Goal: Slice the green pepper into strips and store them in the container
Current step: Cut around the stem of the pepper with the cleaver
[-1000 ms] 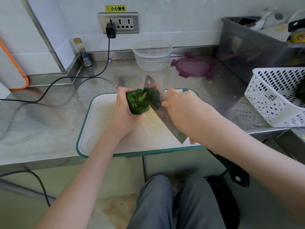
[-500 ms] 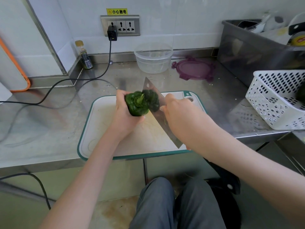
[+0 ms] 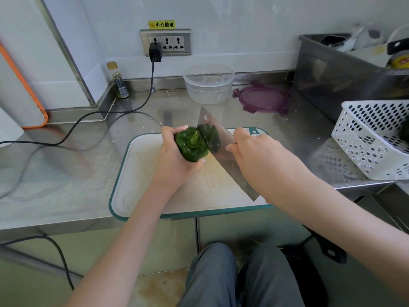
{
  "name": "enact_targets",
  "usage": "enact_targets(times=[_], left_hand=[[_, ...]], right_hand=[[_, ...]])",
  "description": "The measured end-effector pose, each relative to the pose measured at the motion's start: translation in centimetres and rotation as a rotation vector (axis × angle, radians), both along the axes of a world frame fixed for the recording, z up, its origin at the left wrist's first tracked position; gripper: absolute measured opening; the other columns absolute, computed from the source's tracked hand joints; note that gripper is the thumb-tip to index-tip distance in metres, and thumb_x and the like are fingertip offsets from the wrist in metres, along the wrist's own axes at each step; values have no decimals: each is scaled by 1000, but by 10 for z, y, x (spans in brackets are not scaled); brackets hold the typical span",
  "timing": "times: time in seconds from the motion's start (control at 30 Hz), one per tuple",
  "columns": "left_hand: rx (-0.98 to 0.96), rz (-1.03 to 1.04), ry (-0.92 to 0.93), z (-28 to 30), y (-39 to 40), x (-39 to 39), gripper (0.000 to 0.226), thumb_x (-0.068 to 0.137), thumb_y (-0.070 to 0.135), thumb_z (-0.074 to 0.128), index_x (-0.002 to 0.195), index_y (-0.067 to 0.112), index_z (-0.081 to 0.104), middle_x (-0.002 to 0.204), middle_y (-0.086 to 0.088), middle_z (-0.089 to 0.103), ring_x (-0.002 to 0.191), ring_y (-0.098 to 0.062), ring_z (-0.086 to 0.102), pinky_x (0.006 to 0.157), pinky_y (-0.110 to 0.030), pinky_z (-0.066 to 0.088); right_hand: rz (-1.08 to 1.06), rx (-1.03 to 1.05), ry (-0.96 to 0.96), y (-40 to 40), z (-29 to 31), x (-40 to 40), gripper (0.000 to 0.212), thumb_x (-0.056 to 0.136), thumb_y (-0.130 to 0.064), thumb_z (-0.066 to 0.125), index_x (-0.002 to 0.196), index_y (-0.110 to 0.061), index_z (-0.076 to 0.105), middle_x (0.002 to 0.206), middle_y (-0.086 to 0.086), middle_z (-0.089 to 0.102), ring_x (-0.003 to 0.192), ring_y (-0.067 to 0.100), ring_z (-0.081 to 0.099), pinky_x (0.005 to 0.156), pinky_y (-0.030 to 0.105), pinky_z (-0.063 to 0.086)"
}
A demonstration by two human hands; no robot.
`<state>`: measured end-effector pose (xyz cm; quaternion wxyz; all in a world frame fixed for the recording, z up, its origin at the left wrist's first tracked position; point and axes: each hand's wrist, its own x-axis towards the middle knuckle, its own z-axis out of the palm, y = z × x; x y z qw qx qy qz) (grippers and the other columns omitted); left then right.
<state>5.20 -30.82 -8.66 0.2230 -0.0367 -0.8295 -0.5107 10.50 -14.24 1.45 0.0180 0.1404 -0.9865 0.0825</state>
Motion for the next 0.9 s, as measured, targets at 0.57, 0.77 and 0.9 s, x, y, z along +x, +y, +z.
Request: enact_targets(times=[0.57,0.77,0.9], left_hand=[[12,-65,-68,4,7,9,71,68,32,82,112,18,30,117,3,45,103,-4,48,75,4,34],[-101,-179,-163,4,-9,17,62,75,12,75,109,14,23,118,-3,43,107,-15,51,80,-9,40],[-199,-194,-143,14,-16,17,99,59,18,88,134,32,24,118,0,35,108,-8,45,91,-6,35]], right_hand=[[-112,-70,-1,26,14,11,26,101,-33,27,87,-12,33,68,4,37,44,20,37,40,27,32],[-179,-104,-99,35,9,13,29,100,-22,37,73,-14,28,72,8,45,42,23,43,29,26,35],[-181,-150,-141,34,9,16,36,101,-31,32,68,-17,27,77,11,47,33,26,47,30,27,38]])
